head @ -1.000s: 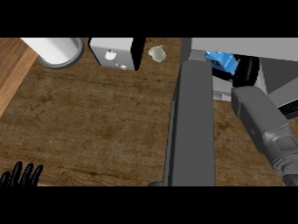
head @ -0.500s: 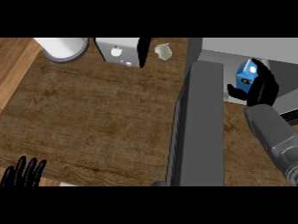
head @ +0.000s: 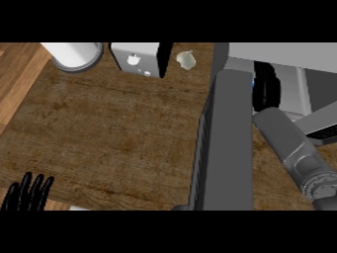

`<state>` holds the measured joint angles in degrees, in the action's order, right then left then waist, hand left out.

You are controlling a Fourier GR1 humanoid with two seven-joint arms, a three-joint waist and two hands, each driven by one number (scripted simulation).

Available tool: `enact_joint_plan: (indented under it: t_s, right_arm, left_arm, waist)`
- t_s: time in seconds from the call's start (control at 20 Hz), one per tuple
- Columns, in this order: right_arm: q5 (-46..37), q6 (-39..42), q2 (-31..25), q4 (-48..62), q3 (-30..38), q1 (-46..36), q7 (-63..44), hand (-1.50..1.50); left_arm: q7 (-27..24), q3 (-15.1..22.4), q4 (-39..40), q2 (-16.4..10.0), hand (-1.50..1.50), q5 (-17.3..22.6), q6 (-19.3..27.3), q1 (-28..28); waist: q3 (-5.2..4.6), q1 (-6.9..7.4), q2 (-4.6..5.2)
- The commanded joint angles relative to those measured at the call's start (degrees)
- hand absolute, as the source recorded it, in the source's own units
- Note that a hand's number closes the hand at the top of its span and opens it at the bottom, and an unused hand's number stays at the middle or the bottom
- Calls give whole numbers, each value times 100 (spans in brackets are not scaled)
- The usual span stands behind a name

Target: Pick up the milk, place it into the microwave and close the microwave

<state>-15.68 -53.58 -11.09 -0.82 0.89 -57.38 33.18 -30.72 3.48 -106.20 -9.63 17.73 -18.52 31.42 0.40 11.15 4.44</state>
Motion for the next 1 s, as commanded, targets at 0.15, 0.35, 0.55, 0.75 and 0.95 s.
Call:
enact_joint_plan:
  t_s: [0.15,0.35,0.55,0.75,0.95]
  right_arm:
    - [-2,788,252,-57,-7,-40,157,-150]
    - [398,1238,409,-443,384,-42,430,-150]
    - [725,1612,549,-649,696,207,830,-150]
    - [1026,2419,550,-758,969,345,1166,-150]
    - [1276,3001,572,-743,1207,598,1470,-150]
  left_arm:
    - [-71,-77,75,-14,-150,-8,-10,-13]
    - [-6,-63,-65,32,-150,19,61,10]
    - [-166,-70,-18,-47,-150,-36,-89,183]
    - [-66,-66,-92,-60,-150,-26,-61,175]
    - [-162,-67,78,-21,-150,-19,-119,204]
  waist:
    - [6,-126,-41]
    - [23,-250,-79]
    - [13,-316,-128]
    - [7,-465,-168]
    - [-10,-594,-225]
